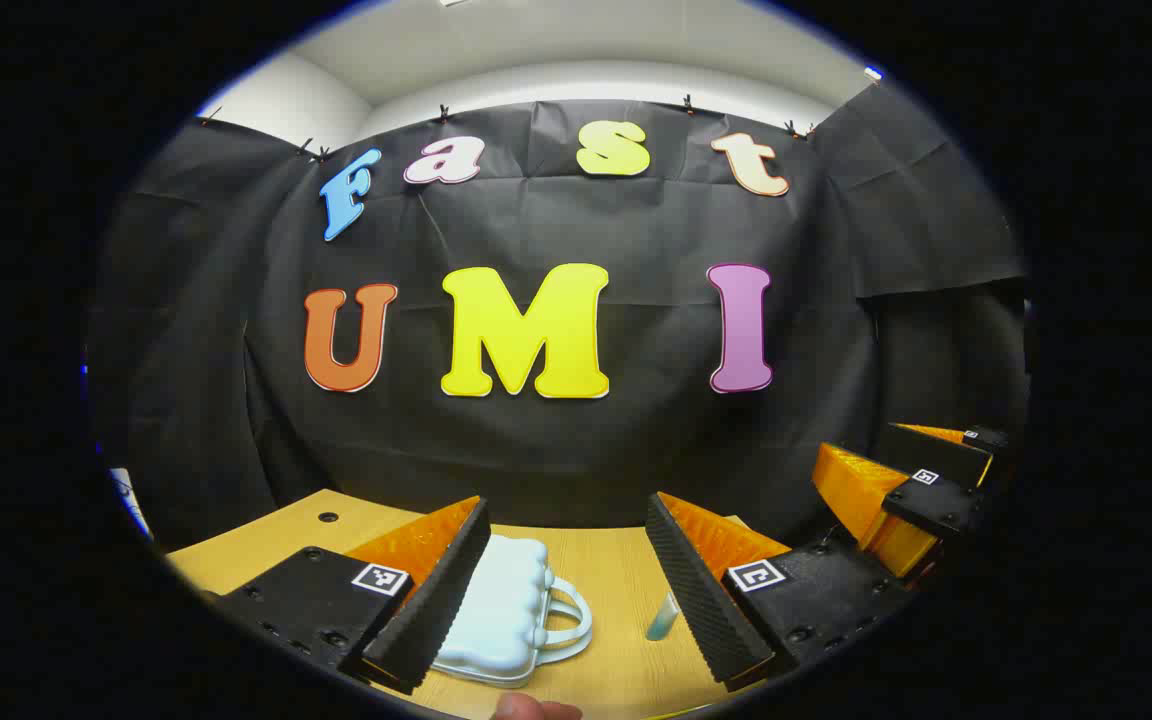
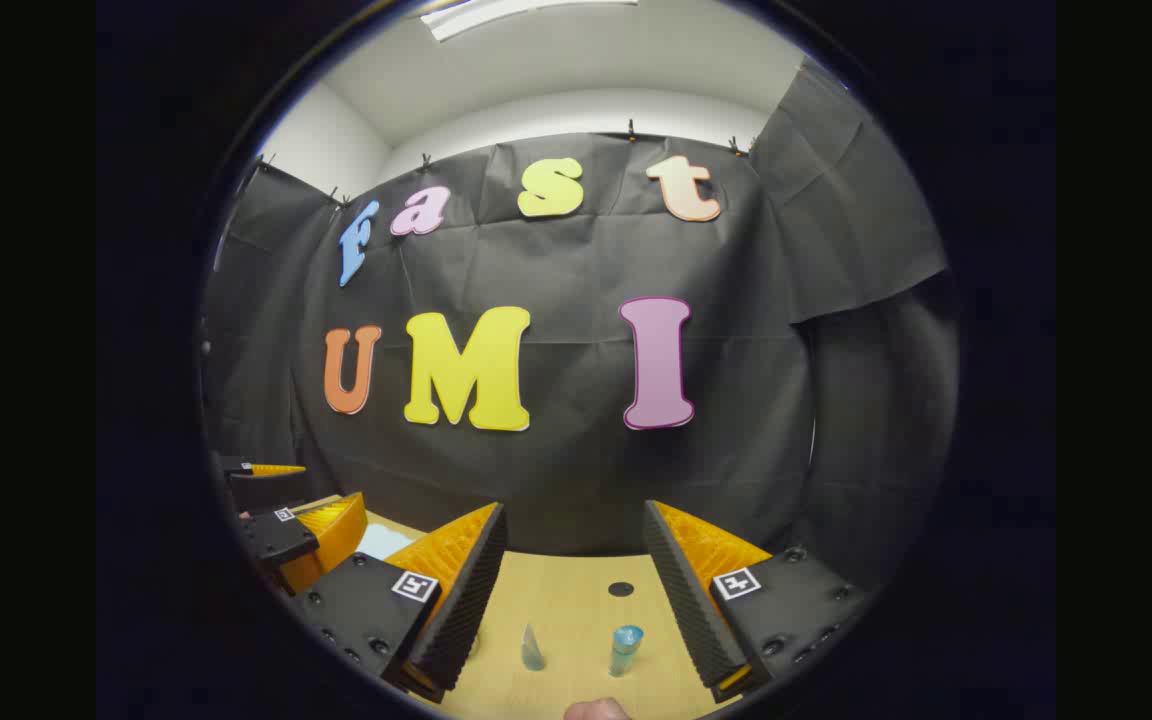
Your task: First open the suitcase, pack the skin care products into it, and then close the suitcase.
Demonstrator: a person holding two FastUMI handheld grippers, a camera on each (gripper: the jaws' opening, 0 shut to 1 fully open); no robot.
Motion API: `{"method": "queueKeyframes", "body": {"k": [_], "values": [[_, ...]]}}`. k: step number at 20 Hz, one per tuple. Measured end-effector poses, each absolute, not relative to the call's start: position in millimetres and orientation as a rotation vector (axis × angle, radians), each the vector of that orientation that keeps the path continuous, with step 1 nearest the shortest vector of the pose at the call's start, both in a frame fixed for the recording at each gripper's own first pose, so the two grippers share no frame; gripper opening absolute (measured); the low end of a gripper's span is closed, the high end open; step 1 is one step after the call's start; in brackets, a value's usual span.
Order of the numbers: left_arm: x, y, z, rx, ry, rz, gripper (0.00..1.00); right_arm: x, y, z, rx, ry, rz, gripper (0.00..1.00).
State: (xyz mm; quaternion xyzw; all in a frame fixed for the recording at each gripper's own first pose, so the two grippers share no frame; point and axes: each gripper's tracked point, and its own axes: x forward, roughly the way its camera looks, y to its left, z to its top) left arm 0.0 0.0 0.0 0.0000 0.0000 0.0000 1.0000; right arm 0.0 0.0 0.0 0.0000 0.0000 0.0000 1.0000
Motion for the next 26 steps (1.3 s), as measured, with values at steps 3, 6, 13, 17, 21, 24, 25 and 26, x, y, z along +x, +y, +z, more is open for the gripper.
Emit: {"method": "queueKeyframes", "body": {"k": [3,6,13,17,21,24,25,26], "values": [[0,-6,0,-0.001,0.003,-0.007,1.00,-1,-6,1,0.008,0.000,-0.010,0.81],[1,-10,-3,-0.003,0.010,-0.014,1.00,-4,-12,-2,0.009,0.004,-0.023,0.81],[3,-18,-8,0.004,0.024,-0.025,1.00,-7,-26,-8,0.015,0.020,-0.050,0.81],[5,-20,-8,0.015,0.020,-0.025,1.00,-6,-28,-9,0.013,0.021,-0.049,0.81],[13,-28,-27,0.064,0.066,-0.083,1.00,-8,-41,-13,0.007,0.030,-0.070,0.81],[16,-23,-61,0.142,0.151,-0.118,1.00,-12,-57,-24,0.005,0.056,-0.097,0.81],[17,-25,-69,0.186,0.171,-0.143,1.00,-15,-63,-27,-0.001,0.062,-0.110,0.81],[21,-25,-78,0.257,0.179,-0.164,1.00,-16,-71,-29,-0.007,0.067,-0.128,0.81]]}}
